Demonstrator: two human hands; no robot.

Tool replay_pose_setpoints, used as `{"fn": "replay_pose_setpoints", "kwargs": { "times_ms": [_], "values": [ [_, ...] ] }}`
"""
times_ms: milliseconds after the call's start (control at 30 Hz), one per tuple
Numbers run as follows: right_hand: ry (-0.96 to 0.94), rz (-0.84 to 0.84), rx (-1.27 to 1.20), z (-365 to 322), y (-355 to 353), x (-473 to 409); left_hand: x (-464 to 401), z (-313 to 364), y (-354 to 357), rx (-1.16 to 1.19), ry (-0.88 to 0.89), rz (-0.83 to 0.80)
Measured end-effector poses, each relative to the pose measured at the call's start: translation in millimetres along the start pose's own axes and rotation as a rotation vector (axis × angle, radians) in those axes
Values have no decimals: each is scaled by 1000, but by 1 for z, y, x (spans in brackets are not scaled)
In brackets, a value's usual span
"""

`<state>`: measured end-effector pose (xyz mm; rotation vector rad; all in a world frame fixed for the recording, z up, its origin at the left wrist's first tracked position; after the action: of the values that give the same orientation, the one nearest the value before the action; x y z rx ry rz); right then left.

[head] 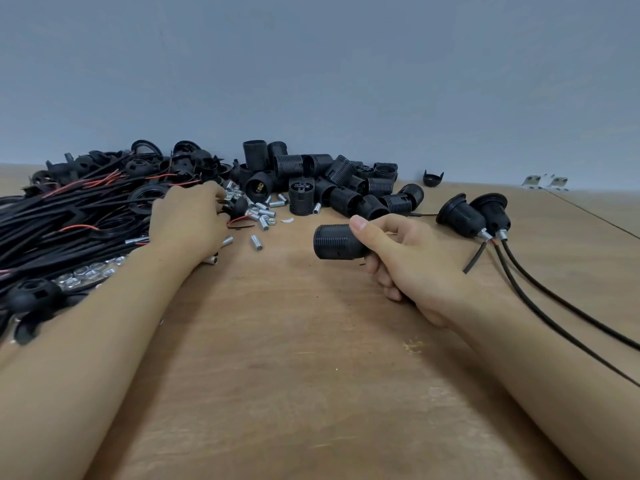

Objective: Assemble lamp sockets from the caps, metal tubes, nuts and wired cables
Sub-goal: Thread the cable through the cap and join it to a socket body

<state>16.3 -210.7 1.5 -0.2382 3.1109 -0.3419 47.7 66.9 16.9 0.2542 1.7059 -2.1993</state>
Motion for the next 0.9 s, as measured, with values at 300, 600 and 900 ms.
{"fn": "replay_pose_setpoints", "kwargs": {
  "times_ms": [300, 600, 900],
  "values": [
    [75, 24, -162, 0, -8, -2, 25, 43, -54, 425, 281, 569],
    [196, 63, -440, -2, -18, 1, 48, 103, -13, 960, 390, 151],
    [202, 39, -370, -2, -16, 1, 51, 117, 12, 1601, 122, -230]
  ]
}}
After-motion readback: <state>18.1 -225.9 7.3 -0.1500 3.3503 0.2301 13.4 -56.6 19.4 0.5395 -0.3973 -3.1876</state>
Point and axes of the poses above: each hand's wrist, its own x-axis away from the middle knuckle, its own y-axis out of the palm, z = x × y, the point moved 7 cm from there along -x, towards the middle knuckle, and after that the axes turned 7 degrees about y, right-handed, at the moved point
